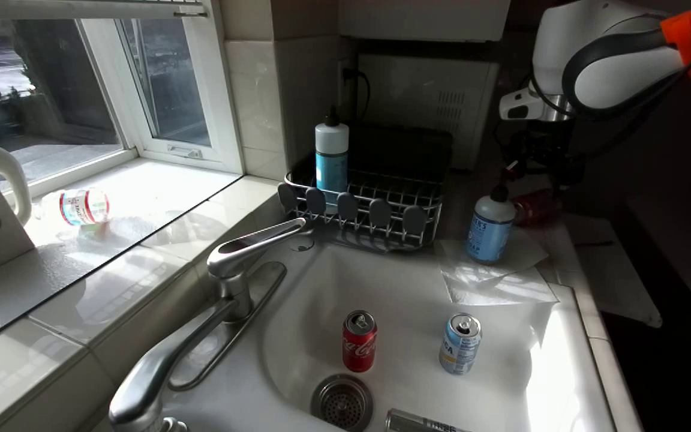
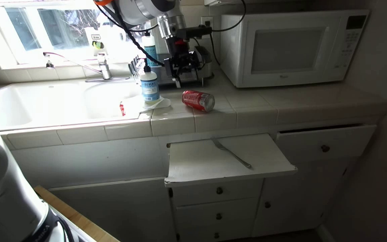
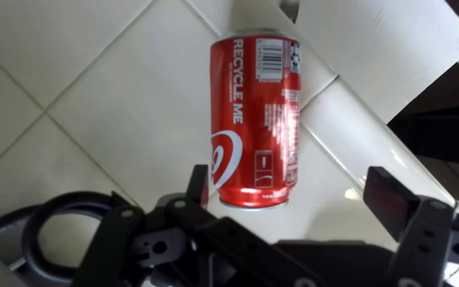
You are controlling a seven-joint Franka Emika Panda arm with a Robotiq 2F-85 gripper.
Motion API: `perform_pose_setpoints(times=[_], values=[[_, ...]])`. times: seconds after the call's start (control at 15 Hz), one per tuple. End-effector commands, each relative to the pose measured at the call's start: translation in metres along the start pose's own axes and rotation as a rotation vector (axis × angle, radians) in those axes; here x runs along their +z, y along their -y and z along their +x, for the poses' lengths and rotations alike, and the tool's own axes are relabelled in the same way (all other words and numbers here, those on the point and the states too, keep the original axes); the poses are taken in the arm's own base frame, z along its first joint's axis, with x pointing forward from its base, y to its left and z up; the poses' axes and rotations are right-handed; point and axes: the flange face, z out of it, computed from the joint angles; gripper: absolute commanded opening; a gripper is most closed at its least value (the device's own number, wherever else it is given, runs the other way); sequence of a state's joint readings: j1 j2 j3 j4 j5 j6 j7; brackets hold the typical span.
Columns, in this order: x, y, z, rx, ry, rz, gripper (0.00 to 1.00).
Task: Move the can to the left then put it upright
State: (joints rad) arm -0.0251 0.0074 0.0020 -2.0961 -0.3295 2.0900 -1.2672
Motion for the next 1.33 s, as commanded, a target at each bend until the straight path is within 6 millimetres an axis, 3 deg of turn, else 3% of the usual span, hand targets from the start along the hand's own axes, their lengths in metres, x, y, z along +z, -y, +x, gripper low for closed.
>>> perform_pose_setpoints(times=[0.0, 0.33, 1.27], values=[[-0.007, 0.023, 0.030, 0.000, 0.172, -0.067, 1.00], [-0.001, 0.030, 0.061, 0.011, 0.334, -0.096, 1.00], [-0.001, 0.024, 0.066, -0.012, 0.298, -0.120, 1.00]])
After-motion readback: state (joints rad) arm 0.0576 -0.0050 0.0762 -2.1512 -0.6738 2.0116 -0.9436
